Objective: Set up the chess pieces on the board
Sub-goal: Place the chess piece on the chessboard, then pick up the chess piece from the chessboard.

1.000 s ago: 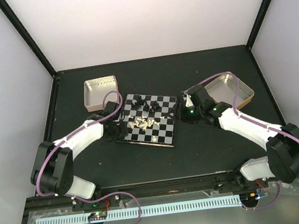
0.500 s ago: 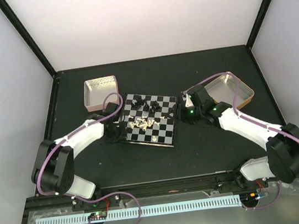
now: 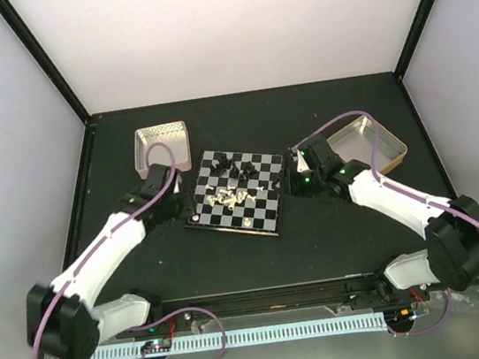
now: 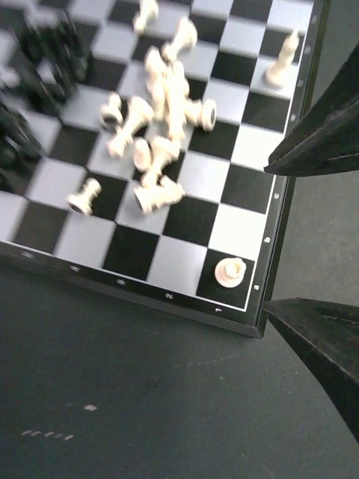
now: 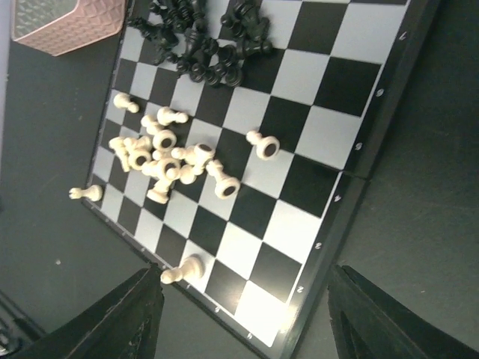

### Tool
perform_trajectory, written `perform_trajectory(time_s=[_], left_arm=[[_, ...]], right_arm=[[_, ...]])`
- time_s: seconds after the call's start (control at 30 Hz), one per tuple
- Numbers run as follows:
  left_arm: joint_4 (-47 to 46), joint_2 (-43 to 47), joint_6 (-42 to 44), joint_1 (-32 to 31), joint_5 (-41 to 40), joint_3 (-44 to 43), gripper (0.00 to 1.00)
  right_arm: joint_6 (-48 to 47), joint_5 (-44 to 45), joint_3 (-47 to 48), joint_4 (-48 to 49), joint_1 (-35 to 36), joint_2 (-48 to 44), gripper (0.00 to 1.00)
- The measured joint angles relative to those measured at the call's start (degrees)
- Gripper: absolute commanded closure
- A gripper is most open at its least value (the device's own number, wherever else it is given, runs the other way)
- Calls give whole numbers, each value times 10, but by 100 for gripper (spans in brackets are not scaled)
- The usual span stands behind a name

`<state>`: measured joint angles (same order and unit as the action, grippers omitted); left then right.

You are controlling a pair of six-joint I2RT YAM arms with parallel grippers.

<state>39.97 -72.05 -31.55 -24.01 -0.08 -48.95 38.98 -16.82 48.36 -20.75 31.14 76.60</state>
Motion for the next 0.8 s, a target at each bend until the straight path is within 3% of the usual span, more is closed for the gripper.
perform_trajectory(time_s=[0.3, 0.47, 0.8], left_arm=[[-39, 312, 13, 0, 31, 78, 29], [-84, 418, 22, 0, 38, 88, 18], [-193, 446, 49, 0, 37, 97, 13]], right_arm=[[-62, 65, 47, -41, 13, 58, 46], [-78, 103, 85, -54, 26, 106, 48], [-139, 128, 180, -70, 59, 238, 56]])
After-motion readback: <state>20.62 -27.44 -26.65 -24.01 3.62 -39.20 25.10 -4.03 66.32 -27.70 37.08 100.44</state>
